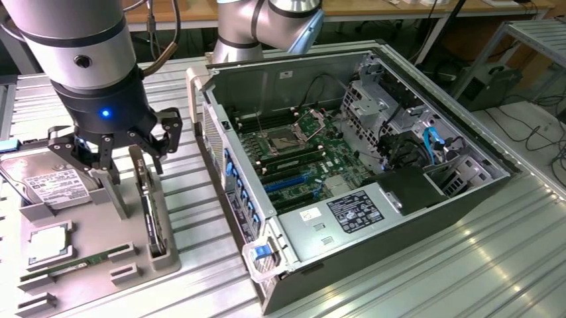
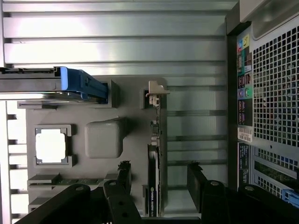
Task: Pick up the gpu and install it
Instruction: 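Pick up the gpu and move the gpu toward the slot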
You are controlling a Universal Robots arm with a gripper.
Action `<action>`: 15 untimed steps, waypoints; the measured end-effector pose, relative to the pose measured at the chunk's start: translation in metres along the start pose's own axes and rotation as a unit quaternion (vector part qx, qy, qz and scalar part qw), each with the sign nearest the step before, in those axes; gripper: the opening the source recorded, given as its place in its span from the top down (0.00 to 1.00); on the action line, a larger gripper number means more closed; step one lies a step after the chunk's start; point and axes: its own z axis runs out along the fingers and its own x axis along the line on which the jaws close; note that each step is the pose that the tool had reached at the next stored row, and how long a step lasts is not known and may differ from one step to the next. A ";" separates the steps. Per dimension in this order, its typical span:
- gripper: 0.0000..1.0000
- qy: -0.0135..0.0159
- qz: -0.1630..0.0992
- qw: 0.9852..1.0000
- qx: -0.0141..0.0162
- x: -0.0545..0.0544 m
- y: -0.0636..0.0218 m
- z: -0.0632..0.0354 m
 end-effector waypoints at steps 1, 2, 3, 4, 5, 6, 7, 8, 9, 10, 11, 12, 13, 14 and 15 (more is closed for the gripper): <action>0.40 0.000 0.000 1.000 0.000 0.000 0.0000 0.0004; 0.40 0.000 0.000 1.000 0.000 0.000 0.0000 0.0007; 0.40 0.000 0.000 1.000 0.000 0.000 0.0000 0.0010; 0.40 0.000 0.000 1.000 0.000 0.000 -0.0001 0.0014; 0.40 0.000 0.000 1.000 0.000 0.000 -0.0001 0.0018; 0.40 0.000 0.000 1.000 0.000 0.000 -0.0001 0.0022; 0.40 0.000 0.000 1.000 0.000 0.000 -0.0001 0.0025; 0.40 0.000 0.000 1.000 0.000 0.000 -0.0001 0.0029; 0.40 0.000 0.000 1.000 0.000 0.000 -0.0001 0.0033; 0.40 0.000 0.000 1.000 0.000 0.000 -0.0002 0.0038; 0.40 0.000 0.000 1.000 0.000 0.000 -0.0002 0.0044; 0.40 0.000 0.000 1.000 0.000 0.000 -0.0002 0.0048; 0.40 0.000 0.000 1.000 0.000 0.000 -0.0002 0.0053; 0.40 0.000 0.000 1.000 0.000 0.000 -0.0003 0.0057; 0.40 0.000 0.000 1.000 0.000 0.000 -0.0004 0.0059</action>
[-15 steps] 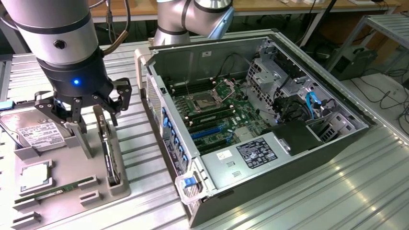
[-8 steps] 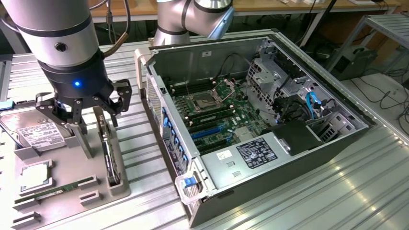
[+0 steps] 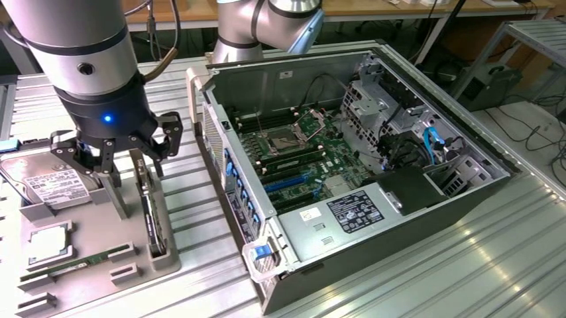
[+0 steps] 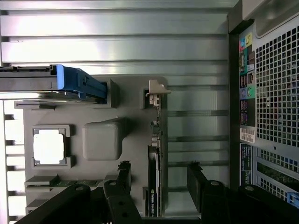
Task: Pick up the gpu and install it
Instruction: 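Pick up the gpu and move the gpu toward the slot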
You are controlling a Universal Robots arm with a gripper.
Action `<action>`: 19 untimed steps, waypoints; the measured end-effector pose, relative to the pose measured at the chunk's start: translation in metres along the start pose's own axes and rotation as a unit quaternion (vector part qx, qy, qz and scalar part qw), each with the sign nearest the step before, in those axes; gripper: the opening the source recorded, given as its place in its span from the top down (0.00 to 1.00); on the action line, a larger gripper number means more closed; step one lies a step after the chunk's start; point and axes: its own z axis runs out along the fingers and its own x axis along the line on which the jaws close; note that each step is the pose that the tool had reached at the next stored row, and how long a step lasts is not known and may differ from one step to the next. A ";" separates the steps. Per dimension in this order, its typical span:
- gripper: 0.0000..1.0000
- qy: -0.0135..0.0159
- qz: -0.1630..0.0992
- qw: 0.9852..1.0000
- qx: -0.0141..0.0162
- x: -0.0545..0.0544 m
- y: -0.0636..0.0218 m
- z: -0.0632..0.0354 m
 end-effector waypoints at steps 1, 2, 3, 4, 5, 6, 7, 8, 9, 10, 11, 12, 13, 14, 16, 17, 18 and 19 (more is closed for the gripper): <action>0.40 0.000 0.000 1.000 0.000 0.000 -0.0001 0.0003; 0.40 0.000 0.000 1.000 0.000 0.000 -0.0004 0.0007; 0.40 0.000 0.000 1.000 0.000 0.000 -0.0008 0.0011; 0.40 0.001 0.000 1.000 0.000 0.000 -0.0012 0.0015; 0.40 0.001 -0.001 1.000 0.000 0.000 -0.0016 0.0018; 0.40 0.001 -0.001 1.000 0.000 0.000 -0.0020 0.0022; 0.40 0.001 -0.001 1.000 0.000 0.000 -0.0026 0.0027; 0.40 0.001 -0.002 1.000 0.000 0.000 -0.0031 0.0031; 0.40 0.001 -0.002 1.000 0.000 0.000 -0.0035 0.0036; 0.40 0.001 -0.003 1.000 0.000 0.000 -0.0040 0.0041; 0.40 0.001 -0.003 1.000 0.000 0.000 -0.0045 0.0045; 0.40 0.001 -0.003 1.000 0.000 0.000 -0.0050 0.0050; 0.40 0.001 -0.004 1.000 0.000 0.000 -0.0056 0.0055; 0.40 0.001 -0.004 1.000 0.000 0.000 -0.0060 0.0060; 0.40 0.002 -0.004 1.000 0.000 0.000 -0.0068 0.0070; 0.40 0.002 -0.005 1.000 0.000 0.000 -0.0071 0.0075; 0.40 0.002 -0.005 1.000 0.000 0.000 -0.0075 0.0080; 0.40 0.002 -0.005 1.000 0.000 0.000 -0.0078 0.0087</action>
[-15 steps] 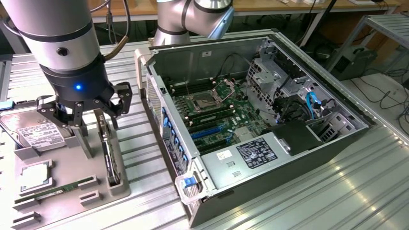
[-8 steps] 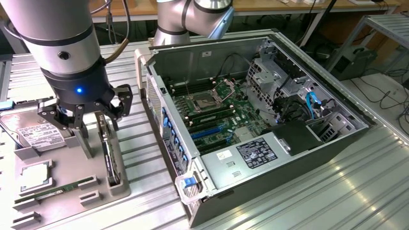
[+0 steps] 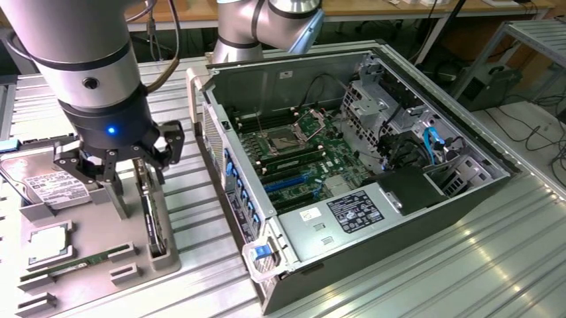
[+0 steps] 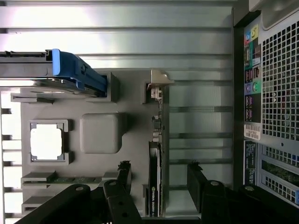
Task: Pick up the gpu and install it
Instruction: 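Pick up the gpu and move the gpu toward the slot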
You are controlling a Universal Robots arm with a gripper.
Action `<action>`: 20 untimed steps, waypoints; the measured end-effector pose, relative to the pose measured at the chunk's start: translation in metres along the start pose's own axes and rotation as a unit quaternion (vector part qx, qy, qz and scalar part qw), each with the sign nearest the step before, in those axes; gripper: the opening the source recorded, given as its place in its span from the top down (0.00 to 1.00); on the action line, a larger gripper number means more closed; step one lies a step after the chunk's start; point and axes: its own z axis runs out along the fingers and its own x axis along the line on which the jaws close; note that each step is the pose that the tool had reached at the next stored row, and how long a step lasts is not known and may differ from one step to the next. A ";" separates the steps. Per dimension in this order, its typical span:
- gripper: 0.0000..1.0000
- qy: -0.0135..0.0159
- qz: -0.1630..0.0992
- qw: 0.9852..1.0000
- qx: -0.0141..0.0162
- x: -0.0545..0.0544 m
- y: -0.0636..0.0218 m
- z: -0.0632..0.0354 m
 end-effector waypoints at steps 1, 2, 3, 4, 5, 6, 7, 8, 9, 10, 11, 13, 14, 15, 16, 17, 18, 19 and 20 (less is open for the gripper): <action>0.40 0.000 0.000 1.000 0.000 0.000 -0.0003 0.0006; 0.40 0.000 -0.001 1.000 0.000 0.000 -0.0007 0.0011; 0.40 0.000 -0.001 1.000 0.000 0.000 -0.0011 0.0017; 0.40 0.000 -0.001 1.000 0.000 0.000 -0.0014 0.0023; 0.40 0.001 -0.001 1.000 0.000 0.000 -0.0017 0.0029; 0.40 0.001 -0.001 1.000 0.000 0.000 -0.0020 0.0033; 0.40 0.001 -0.002 1.000 0.000 0.000 -0.0023 0.0039; 0.40 0.001 -0.002 1.000 0.000 0.000 -0.0026 0.0045; 0.40 0.001 -0.002 1.000 0.000 0.000 -0.0028 0.0051; 0.40 0.001 -0.002 1.000 0.000 0.000 -0.0032 0.0058; 0.40 0.001 -0.002 1.000 0.000 0.000 -0.0034 0.0063; 0.40 0.002 -0.003 1.000 0.000 0.000 -0.0040 0.0076; 0.40 0.002 -0.003 1.000 0.000 0.000 -0.0042 0.0084; 0.40 0.002 -0.003 1.000 0.000 0.000 -0.0045 0.0093; 0.40 0.002 -0.003 1.000 0.000 0.000 -0.0047 0.0101; 0.40 0.002 -0.003 1.000 0.000 0.000 -0.0049 0.0110; 0.40 0.002 -0.003 1.000 0.000 0.000 -0.0052 0.0119; 0.40 0.003 -0.003 1.000 0.000 0.000 -0.0053 0.0126; 0.40 0.003 -0.003 1.000 0.000 0.000 -0.0055 0.0137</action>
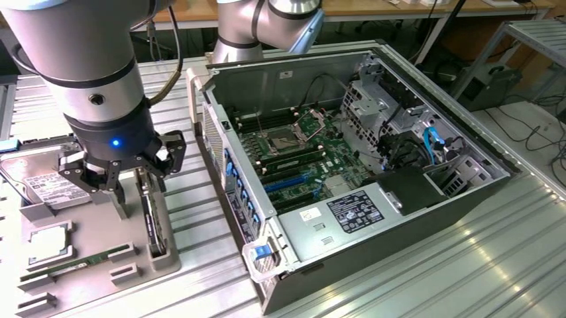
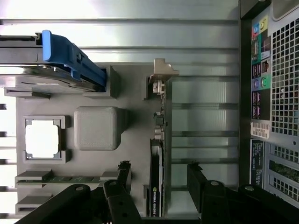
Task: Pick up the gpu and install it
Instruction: 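Pick up the gpu and move the gpu toward the slot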
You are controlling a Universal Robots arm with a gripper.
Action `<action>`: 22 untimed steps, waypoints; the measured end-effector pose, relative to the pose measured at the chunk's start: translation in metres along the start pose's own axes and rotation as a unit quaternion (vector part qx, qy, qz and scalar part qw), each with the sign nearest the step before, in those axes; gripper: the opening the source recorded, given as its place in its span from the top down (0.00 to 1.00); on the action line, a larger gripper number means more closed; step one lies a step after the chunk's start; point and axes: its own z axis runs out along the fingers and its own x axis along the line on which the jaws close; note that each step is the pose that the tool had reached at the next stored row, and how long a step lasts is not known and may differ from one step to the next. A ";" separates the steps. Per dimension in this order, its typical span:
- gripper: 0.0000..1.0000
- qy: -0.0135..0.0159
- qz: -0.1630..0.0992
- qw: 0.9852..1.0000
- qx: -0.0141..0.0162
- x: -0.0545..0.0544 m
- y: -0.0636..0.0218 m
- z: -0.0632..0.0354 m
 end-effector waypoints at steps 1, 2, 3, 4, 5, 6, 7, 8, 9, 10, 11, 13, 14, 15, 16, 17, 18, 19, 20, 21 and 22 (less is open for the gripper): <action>0.40 0.000 0.000 1.000 0.000 0.000 -0.0001 0.0006; 0.40 0.000 0.000 1.000 0.000 0.000 -0.0003 0.0014; 0.40 0.000 0.000 1.000 0.000 0.000 -0.0005 0.0022; 0.40 0.000 0.000 1.000 0.000 0.000 -0.0007 0.0031; 0.40 0.001 0.000 1.000 0.000 0.000 -0.0009 0.0039; 0.40 0.001 0.000 1.000 0.000 0.000 -0.0012 0.0051; 0.40 0.001 0.000 1.000 0.000 0.000 -0.0014 0.0058; 0.40 0.001 0.000 1.000 0.000 0.000 -0.0016 0.0067; 0.40 0.001 0.000 1.000 0.000 0.000 -0.0016 0.0075; 0.40 0.001 0.000 1.000 0.000 0.000 -0.0017 0.0083; 0.40 0.001 0.000 1.000 0.000 0.000 -0.0017 0.0092; 0.40 0.001 0.000 1.000 0.000 0.000 -0.0018 0.0110; 0.40 0.001 0.000 1.000 0.000 0.000 -0.0018 0.0120; 0.40 0.002 0.000 1.000 0.000 0.000 -0.0019 0.0131; 0.40 0.002 0.000 1.000 0.000 0.000 -0.0019 0.0140; 0.40 0.002 0.000 1.000 0.000 0.000 -0.0020 0.0151; 0.40 0.002 0.000 1.000 0.000 0.000 -0.0020 0.0163; 0.40 0.002 0.000 1.000 0.000 0.000 -0.0021 0.0172; 0.40 0.002 0.000 1.000 0.000 0.000 -0.0024 0.0181; 0.40 0.002 0.000 1.000 0.000 0.000 -0.0027 0.0190; 0.40 0.002 0.000 1.000 0.000 0.000 -0.0029 0.0199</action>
